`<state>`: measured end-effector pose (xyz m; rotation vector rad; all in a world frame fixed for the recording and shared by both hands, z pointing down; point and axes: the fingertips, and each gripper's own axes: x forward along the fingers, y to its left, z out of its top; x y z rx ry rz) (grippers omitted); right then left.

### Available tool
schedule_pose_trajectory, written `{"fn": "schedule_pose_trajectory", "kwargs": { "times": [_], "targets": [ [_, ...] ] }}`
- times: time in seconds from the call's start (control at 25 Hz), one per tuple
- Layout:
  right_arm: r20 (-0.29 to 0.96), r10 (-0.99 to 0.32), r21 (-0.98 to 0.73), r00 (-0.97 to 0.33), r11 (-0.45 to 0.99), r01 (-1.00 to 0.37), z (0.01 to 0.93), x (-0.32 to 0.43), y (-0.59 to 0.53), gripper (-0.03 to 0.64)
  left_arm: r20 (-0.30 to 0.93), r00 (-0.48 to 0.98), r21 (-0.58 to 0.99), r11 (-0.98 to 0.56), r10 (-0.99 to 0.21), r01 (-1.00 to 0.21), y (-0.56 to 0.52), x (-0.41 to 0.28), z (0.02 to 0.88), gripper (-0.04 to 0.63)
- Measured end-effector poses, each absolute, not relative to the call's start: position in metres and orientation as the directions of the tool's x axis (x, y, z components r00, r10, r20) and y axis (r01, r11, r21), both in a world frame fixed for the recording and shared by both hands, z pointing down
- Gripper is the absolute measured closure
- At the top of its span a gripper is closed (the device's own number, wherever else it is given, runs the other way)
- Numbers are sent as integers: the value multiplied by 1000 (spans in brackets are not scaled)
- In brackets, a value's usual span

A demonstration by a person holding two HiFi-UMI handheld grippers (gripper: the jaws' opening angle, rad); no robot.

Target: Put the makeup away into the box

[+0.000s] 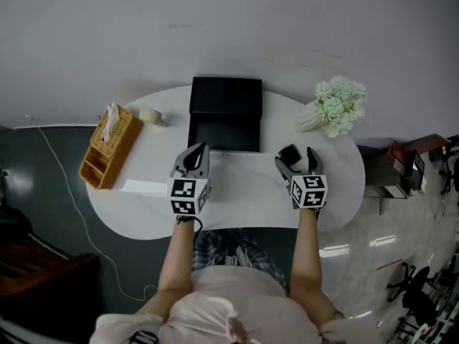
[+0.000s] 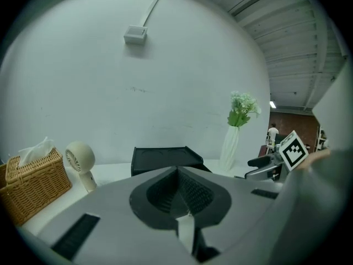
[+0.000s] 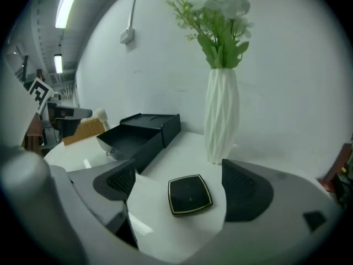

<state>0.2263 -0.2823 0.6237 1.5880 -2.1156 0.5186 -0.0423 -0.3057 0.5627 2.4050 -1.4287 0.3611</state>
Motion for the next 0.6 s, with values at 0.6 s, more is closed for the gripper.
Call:
{"fn": "schedule_pose_trajectory", "kwargs": {
  "times": [0.6],
  "targets": [
    [782, -571, -36, -250, 359, -933, 692, 236, -281, 242, 410, 477, 152, -458, -777, -876, -294, -35, 582, 571]
  ]
}}
